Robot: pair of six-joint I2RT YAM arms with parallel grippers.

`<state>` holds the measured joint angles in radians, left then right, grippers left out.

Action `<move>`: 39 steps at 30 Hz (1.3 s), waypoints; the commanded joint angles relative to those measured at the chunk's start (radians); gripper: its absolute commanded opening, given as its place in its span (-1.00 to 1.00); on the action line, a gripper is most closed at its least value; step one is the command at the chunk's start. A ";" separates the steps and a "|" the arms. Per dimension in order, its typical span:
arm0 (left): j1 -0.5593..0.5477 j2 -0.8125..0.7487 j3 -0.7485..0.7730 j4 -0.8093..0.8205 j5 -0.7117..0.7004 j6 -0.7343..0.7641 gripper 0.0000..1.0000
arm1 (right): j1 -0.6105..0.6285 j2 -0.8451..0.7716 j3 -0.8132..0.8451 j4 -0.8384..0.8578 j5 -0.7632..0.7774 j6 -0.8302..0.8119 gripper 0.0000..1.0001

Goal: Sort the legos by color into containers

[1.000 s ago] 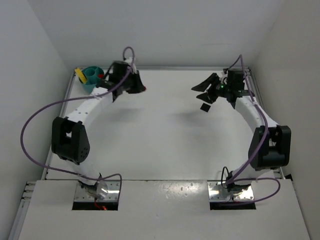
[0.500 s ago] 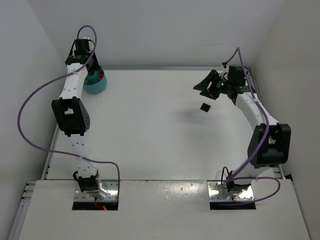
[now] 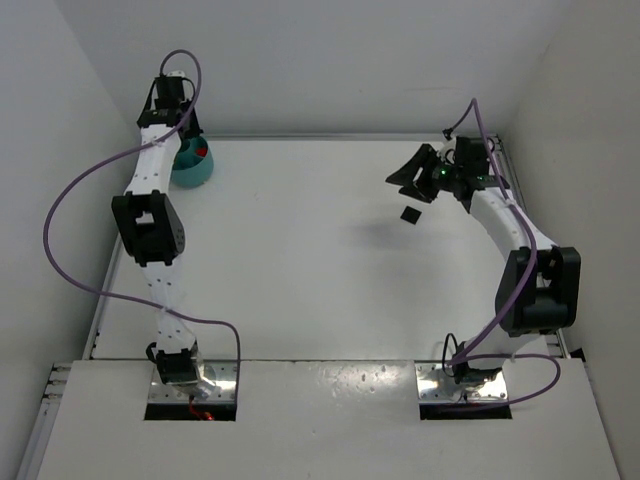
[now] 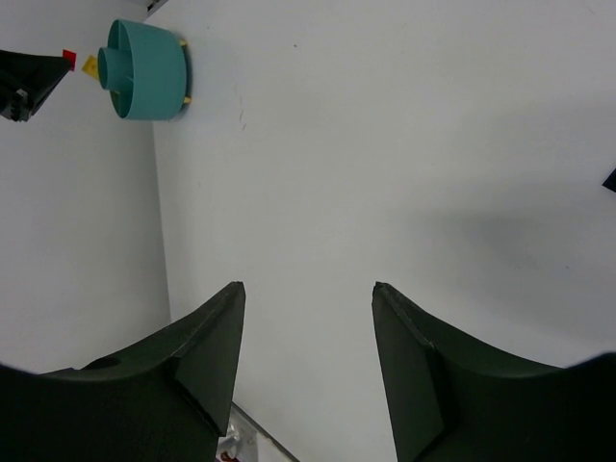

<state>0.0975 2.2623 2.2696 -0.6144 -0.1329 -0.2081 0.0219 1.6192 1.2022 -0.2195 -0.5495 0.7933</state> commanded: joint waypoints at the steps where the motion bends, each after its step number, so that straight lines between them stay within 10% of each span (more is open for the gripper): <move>1: -0.004 0.020 0.038 0.035 -0.030 0.016 -0.62 | 0.001 -0.021 -0.012 0.055 0.000 -0.003 0.13; 27: -0.004 0.083 0.105 0.071 0.060 0.044 -0.26 | 0.012 -0.039 -0.055 0.062 -0.012 -0.100 0.20; 36: -0.139 -0.415 -0.277 0.125 0.464 0.185 0.92 | -0.010 0.027 0.138 -0.401 0.114 -0.702 0.15; 39: -0.186 -0.585 -0.448 0.172 0.503 0.176 0.99 | -0.019 0.027 0.109 -0.385 0.290 -0.796 0.19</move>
<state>-0.0395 1.8622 1.8992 -0.5213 0.2363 -0.0711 0.0193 1.6230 1.3167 -0.5163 -0.4335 0.2153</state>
